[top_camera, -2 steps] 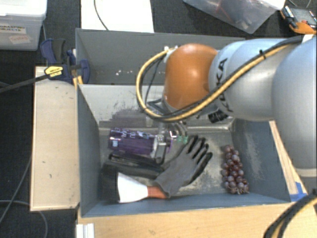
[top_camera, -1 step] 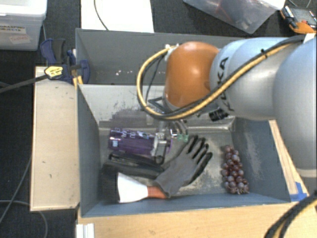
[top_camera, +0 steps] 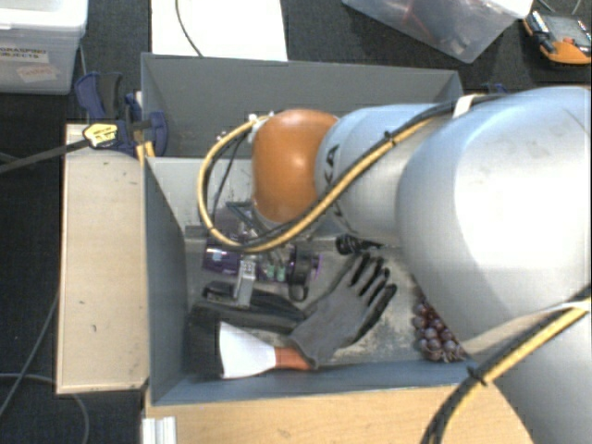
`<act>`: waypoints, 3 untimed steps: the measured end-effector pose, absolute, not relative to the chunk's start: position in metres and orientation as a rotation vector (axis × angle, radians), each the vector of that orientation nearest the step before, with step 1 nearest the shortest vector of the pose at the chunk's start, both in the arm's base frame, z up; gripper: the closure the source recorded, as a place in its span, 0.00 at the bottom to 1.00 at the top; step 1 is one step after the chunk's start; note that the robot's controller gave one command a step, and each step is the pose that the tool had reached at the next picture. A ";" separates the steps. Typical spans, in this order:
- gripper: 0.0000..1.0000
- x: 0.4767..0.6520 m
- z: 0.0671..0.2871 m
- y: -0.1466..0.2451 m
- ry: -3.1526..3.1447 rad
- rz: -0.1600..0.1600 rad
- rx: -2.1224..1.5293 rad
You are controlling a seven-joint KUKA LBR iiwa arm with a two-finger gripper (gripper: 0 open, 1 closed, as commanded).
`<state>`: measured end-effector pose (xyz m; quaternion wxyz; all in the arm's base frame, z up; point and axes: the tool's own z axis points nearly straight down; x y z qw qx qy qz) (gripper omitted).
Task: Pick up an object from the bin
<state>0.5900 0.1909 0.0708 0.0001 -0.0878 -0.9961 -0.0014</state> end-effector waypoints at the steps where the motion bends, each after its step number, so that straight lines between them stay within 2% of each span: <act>1: 0.00 0.587 0.115 0.198 -3.145 -0.005 -0.216; 2: 0.00 0.585 0.100 0.159 -3.106 -0.003 -0.492; 3: 0.00 0.575 0.072 0.184 -3.057 -0.009 -0.759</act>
Offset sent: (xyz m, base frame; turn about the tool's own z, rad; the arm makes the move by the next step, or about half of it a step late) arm -0.0055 -0.0318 0.0292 0.1400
